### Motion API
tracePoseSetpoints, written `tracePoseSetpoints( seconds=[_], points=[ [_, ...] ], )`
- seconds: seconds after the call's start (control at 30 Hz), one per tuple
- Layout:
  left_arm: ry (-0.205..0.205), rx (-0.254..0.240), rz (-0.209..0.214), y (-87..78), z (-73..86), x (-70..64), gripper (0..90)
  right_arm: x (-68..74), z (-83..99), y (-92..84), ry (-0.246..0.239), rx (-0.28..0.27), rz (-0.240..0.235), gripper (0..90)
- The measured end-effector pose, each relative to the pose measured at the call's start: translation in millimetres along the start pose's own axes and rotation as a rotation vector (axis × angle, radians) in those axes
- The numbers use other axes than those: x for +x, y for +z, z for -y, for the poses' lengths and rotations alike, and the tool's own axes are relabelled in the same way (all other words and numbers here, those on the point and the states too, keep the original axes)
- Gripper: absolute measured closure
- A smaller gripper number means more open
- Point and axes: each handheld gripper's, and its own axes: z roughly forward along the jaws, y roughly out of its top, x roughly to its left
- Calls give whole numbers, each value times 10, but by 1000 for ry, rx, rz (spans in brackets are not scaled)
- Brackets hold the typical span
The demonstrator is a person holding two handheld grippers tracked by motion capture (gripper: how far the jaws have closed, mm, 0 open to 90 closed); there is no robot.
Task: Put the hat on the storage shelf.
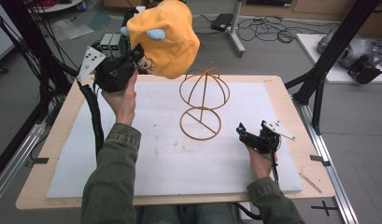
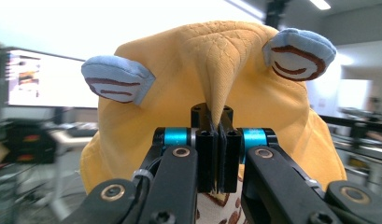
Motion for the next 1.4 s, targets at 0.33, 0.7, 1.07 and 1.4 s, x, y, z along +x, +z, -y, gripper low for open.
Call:
tracePoseSetpoints(
  seconds=[0.33,0.7,1.07,1.4],
  points=[
    [75,103,237,313,-242,-203,881,-2,-5,-12,5,-4,-4,53],
    [166,456,305,684,-165,-303,881,7,-4,-14,7,-1,-7,53],
    [198,701,365,1002,-23,-432,881,3,-3,-4,-1,-3,-10,54],
    [209,789,386,1091,101,-487,880,6,-6,-15,4,-5,-13,54]
  ],
)
